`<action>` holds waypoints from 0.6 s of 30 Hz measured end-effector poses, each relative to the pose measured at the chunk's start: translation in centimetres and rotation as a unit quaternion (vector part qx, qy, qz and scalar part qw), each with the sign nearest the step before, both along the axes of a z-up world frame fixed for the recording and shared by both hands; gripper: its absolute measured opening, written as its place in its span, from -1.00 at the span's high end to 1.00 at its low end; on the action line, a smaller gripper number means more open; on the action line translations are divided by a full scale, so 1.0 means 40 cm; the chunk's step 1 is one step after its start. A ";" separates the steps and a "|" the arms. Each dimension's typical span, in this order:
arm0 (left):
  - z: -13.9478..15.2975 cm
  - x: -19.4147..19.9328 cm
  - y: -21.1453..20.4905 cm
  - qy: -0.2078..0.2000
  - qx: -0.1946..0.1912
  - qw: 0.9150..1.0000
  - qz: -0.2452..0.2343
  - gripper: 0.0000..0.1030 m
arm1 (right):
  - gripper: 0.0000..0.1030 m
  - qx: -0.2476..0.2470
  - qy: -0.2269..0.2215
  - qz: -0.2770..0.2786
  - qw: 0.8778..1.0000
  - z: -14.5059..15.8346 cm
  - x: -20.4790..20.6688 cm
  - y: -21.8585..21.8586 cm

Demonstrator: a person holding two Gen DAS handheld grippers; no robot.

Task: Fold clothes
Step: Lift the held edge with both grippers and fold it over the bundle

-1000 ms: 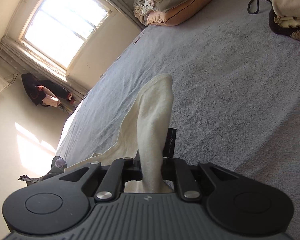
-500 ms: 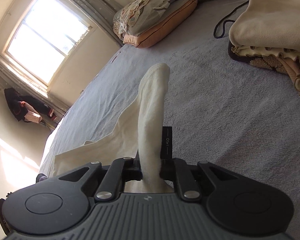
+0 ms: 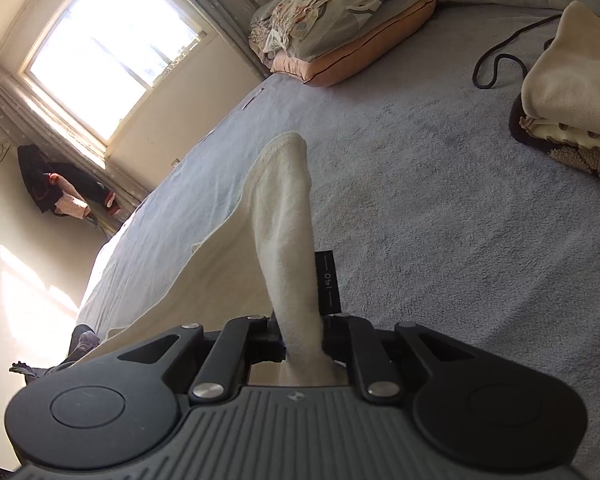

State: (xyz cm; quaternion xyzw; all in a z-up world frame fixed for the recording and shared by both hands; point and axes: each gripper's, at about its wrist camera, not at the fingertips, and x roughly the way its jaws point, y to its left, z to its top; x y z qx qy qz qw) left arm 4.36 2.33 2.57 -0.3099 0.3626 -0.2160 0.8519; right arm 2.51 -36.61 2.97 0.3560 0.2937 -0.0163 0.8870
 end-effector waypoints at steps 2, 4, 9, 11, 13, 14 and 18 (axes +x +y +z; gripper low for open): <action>0.007 -0.040 0.028 -0.001 -0.009 1.000 0.019 0.73 | 0.76 -0.011 -0.004 0.019 1.000 0.018 0.013 0.033; 0.015 -0.080 0.056 -0.001 -0.019 0.999 0.039 0.73 | 0.76 -0.023 -0.008 0.038 0.999 0.036 0.025 0.065; 0.025 -0.176 0.111 -0.005 -0.049 0.995 0.082 0.74 | 0.76 -0.052 -0.011 0.081 0.995 0.074 0.052 0.149; 0.020 -0.207 0.128 -0.006 -0.059 0.994 0.096 0.73 | 0.76 -0.062 -0.012 0.098 0.993 0.080 0.066 0.182; 0.012 -0.236 0.146 -0.007 -0.062 0.992 0.110 0.74 | 0.76 -0.070 -0.012 0.115 0.991 0.084 0.079 0.216; 0.007 -0.243 0.152 -0.008 -0.059 0.992 0.113 0.74 | 0.76 -0.075 -0.011 0.123 0.989 0.085 0.086 0.233; -0.037 -0.248 0.195 -0.003 -0.041 0.990 0.135 0.73 | 0.76 -0.112 -0.005 0.160 0.981 0.077 0.120 0.315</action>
